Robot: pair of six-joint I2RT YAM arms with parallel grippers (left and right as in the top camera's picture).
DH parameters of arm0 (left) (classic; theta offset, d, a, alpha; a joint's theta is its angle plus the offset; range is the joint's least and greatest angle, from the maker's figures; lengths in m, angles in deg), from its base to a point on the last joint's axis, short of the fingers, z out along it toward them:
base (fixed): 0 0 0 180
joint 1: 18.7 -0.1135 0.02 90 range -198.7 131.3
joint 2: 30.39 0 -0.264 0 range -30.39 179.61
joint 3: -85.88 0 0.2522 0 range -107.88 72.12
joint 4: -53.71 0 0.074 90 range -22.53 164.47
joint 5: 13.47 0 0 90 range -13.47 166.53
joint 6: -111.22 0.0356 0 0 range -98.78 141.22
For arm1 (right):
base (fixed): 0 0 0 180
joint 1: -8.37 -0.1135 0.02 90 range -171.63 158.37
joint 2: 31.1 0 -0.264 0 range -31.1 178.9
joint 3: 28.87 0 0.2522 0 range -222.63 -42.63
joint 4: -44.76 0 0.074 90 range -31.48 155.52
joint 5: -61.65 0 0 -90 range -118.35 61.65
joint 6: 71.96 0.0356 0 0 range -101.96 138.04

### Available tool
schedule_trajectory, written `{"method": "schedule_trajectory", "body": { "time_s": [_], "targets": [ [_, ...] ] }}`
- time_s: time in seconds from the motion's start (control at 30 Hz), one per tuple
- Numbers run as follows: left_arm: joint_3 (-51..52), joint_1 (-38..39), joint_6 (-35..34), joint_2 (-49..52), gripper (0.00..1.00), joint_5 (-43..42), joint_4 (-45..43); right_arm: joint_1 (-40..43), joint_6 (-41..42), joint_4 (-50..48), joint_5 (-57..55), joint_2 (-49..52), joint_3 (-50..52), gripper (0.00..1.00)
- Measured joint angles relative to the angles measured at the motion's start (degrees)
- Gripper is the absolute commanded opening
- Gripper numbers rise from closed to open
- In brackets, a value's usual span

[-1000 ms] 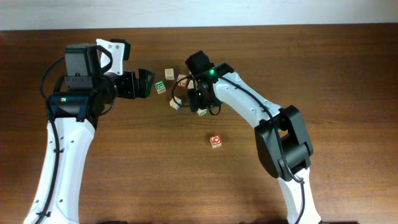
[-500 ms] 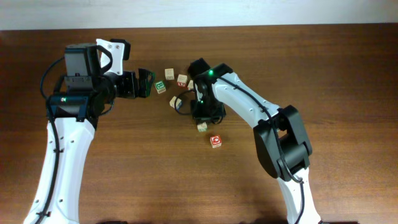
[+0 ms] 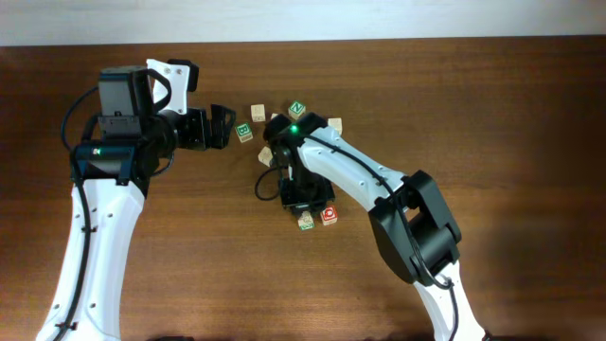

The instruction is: Rotate 3 blocks

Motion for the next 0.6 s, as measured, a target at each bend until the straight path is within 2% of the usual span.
{"method": "schedule_trajectory", "body": {
  "time_s": [0.27, 0.3, 0.37, 0.6],
  "targets": [
    [0.0, 0.0, 0.0, 0.0, 0.99, 0.0, 0.0, -0.1, 2.2, 0.8, -4.1, 0.0, -0.1, 0.25],
    [0.0, 0.0, 0.0, 0.0, 0.99, 0.0, 0.0, -0.2, 2.5, 1.2, -4.5, 0.0, -0.1, 0.4],
    [0.0, 0.0, 0.0, 0.0, 0.99, 0.0, 0.0, -0.2, 2.8, 1.4, -5.6, 0.0, 0.0, 0.47],
    [0.0, 0.0, 0.0, 0.0, 0.99, 0.0, 0.0, 1.1, 2.6, 0.9, -7.4, 0.4, -1.4, 0.48]
  ]
}}
